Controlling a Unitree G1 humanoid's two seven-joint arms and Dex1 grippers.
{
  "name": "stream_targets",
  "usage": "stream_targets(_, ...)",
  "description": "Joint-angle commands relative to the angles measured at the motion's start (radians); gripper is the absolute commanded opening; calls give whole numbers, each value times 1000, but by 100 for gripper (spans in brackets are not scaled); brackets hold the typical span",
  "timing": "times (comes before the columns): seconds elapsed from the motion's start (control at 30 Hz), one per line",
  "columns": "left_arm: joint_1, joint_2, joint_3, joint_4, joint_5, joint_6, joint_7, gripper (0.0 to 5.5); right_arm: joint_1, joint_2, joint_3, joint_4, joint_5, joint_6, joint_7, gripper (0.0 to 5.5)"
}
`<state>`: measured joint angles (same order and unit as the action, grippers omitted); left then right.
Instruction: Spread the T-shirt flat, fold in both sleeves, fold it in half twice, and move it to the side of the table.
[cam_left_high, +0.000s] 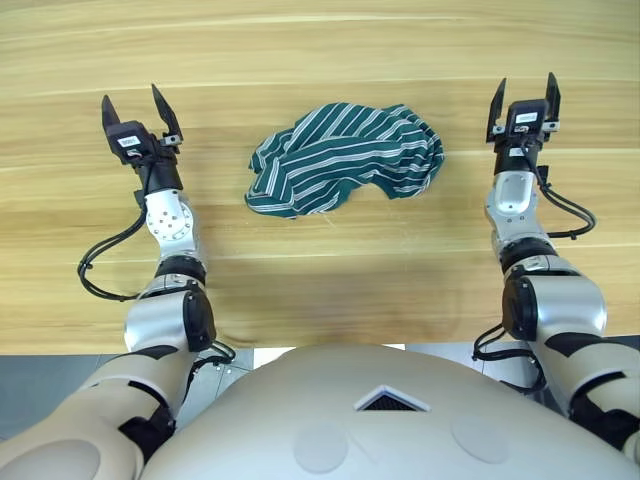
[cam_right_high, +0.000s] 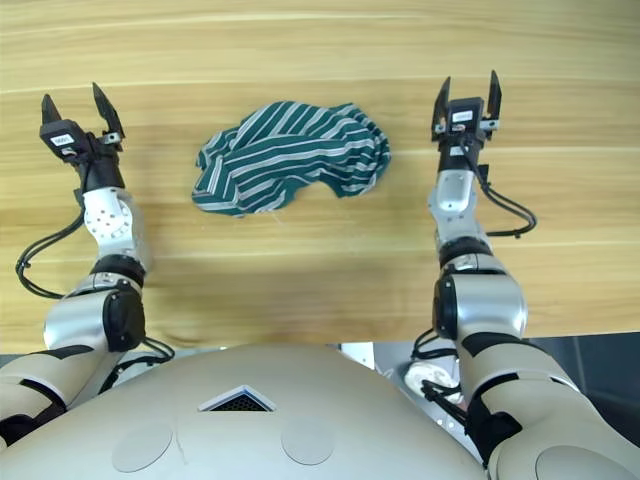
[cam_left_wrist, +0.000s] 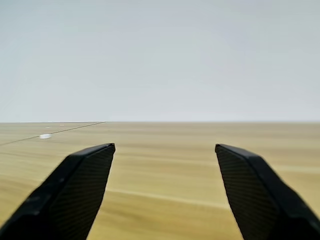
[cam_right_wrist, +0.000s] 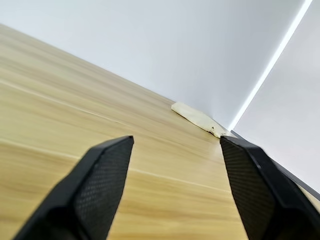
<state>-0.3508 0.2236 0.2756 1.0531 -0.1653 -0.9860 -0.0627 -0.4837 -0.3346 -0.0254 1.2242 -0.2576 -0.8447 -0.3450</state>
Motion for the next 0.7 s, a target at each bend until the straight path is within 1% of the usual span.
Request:
stream_targets(0.03, 184, 62, -103, -381, -106, -47, -250, 372, 84, -123, 43, -123, -103, -94, -53, 321)
stream_targets(0.13, 353, 127, -172, -667, -22, -33, -314, 372, 154, -201, 74, -239, -206, -87, -88, 321)
stream_targets(0.23, 520, 168, -251, -905, 33, 28, -371, 372, 228, -235, 97, -363, -270, -70, -86, 321)
stream_targets(0.33, 678, 208, -291, -1044, 197, 66, -408, 372, 267, -257, 104, -434, -296, -32, -75, 321)
stream_targets(0.4, 753, 241, -270, -1068, 330, 82, -407, 372, 267, -267, 103, -446, -303, -1, -76, 321)
stream_targets(0.5, 774, 266, -213, -1088, 511, 126, -352, 372, 238, -264, 115, -421, -313, 30, -86, 321)
stream_targets(0.57, 733, 266, -208, -1088, 620, 145, -305, 372, 217, -249, 133, -402, -328, 44, -97, 321)
stream_targets(0.7, 632, 249, -212, -1070, 810, 194, -156, 372, 190, -228, 167, -370, -349, 52, -119, 321)
